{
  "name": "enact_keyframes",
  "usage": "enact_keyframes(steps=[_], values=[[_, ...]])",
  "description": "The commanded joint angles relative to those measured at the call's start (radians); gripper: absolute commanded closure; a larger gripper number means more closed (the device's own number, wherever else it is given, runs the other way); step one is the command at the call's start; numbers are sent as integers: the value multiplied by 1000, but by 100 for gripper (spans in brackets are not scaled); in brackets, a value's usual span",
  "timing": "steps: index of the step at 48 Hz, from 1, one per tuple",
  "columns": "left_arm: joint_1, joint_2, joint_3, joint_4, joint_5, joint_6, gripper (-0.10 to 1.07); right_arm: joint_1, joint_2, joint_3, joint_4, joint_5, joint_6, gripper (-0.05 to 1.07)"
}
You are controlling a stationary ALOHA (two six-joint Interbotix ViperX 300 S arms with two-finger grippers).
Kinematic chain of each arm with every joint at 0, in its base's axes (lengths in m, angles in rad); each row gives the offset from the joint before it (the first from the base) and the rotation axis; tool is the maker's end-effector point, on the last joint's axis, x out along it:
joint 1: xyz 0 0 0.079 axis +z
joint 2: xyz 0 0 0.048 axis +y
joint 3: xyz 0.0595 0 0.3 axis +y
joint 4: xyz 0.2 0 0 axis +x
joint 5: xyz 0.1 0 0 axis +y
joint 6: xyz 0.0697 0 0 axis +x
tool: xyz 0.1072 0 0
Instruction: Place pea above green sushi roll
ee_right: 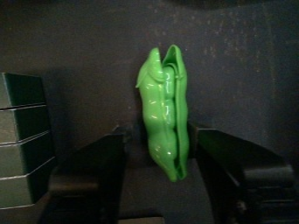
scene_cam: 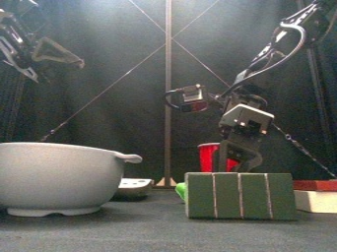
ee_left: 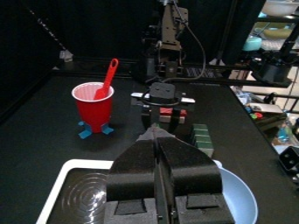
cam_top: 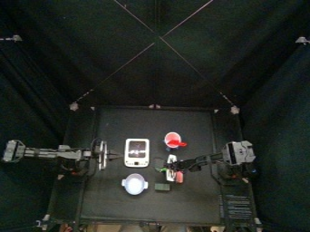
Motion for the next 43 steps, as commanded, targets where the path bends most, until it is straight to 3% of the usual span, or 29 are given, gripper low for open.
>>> enact_keyframes(steps=[1,8,43], values=[[3,3,-14,-2,-9,0,65,-5,-20,-18,0,-2,-2,9],[3,2,-14,-2,-9,2,65,2,-28,-23,-5,3,-3,3],[3,2,-14,-2,-9,0,65,14,-89,-34,-11,18,2,3]])
